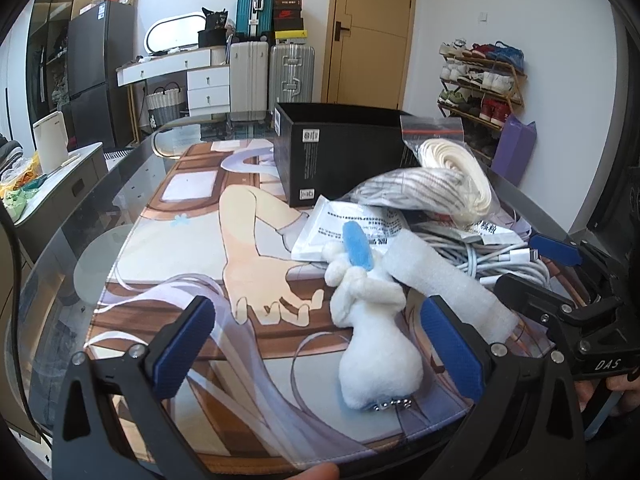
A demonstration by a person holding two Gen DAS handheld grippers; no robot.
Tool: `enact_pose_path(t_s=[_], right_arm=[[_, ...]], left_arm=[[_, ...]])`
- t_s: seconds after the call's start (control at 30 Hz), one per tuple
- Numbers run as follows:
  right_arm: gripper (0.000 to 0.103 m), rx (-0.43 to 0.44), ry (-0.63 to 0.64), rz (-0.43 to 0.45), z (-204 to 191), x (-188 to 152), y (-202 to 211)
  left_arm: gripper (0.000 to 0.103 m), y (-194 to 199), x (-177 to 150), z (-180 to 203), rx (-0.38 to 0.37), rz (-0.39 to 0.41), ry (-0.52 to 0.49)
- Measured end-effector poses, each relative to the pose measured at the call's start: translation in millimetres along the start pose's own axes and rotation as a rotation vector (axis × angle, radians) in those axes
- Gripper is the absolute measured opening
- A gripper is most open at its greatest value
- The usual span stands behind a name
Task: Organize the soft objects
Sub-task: 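Close the left gripper on the white plush toy while the right gripper grasps the white cables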
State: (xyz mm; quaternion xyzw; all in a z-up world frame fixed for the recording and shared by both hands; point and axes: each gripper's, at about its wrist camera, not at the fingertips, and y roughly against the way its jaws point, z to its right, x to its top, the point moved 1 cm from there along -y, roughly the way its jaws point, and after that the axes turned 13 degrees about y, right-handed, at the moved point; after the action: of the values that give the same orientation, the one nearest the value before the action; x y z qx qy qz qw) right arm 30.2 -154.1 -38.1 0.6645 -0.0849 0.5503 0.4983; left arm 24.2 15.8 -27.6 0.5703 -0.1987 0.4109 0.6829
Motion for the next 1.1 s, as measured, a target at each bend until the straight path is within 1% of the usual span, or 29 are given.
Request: enact_pose_path(t_s=[0.13,0.27,0.3,0.37,0.4,0.47,0.5,0.57,0.6,0.63,0.67,0.7,0.83,0.9,1.1], right_arm=[[0.102,0.016,-0.03,-0.022,-1.4,3.7,-7.7],[0.103,0.039,-0.061,-0.036,-0.5,5.7,-14.6],[0.103,0.039,-0.059,-0.039,-1.3,6.3,-16.0],[0.102,0.031,-0.049,-0.045,-3.2,7.1,-17.8],[0.102,0.023,-0.043,-0.051,-3.8,7.4,-18.8],[0.102,0.003,-0.023,-0.051,-5.3,7.8,-20.3],[0.102,-0.024,-0.01,-0.051,-6.1,8.0,-20.0],[0.102,-0.029,-0.004,-0.054,-4.7,7.0,-18.3],[0.102,-0.026,-0.01,-0.055,-4.3,6.9,-18.5],[0.102,-0.018,-0.015,-0.055,-4.0,7.1,-18.3],[0.102,-0.01,-0.016,-0.053,-5.3,7.1,-18.5],[0.099,0.0,-0.013,-0.047,-6.4,7.1,-17.5],[0.093,0.026,0.01,-0.036,-14.3,10.0,-16.8],[0.084,0.043,0.008,-0.045,-16.0,10.1,-19.8],[0.077,0.075,-0.002,-0.04,-18.0,11.6,-25.0]], left_arm=[[0.103,-1.9,-1.2,-2.6,-0.002,-0.017,0.011],[0.101,-2.8,-1.1,-4.5,-0.006,-0.021,0.018],[0.099,-2.9,-1.0,-4.6,-0.008,-0.02,0.017],[0.091,-2.6,-1.0,-4.0,-0.008,-0.02,0.01],[0.089,-2.7,-1.3,-3.1,-0.01,-0.021,0.0],[0.076,-1.0,-1.6,-0.7,-0.033,-0.028,-0.015],[0.072,-0.7,-2.1,0.4,-0.038,-0.03,-0.02],[0.053,0.4,-3.3,2.3,-0.028,-0.027,-0.033],[0.047,0.8,-3.8,3.3,-0.03,-0.026,-0.043],[0.036,1.6,-4.2,3.9,-0.045,-0.031,-0.046],[0.031,2.3,-3.9,4.2,-0.057,-0.036,-0.044],[0.031,3.1,-3.8,4.0,-0.069,-0.04,-0.038],[0.03,5.3,-3.2,3.6,-0.078,-0.034,-0.031],[0.03,7.2,-1.6,2.8,-0.079,-0.023,-0.025],[0.03,10.4,1.1,-1.9,-0.084,-0.011,-0.005]])
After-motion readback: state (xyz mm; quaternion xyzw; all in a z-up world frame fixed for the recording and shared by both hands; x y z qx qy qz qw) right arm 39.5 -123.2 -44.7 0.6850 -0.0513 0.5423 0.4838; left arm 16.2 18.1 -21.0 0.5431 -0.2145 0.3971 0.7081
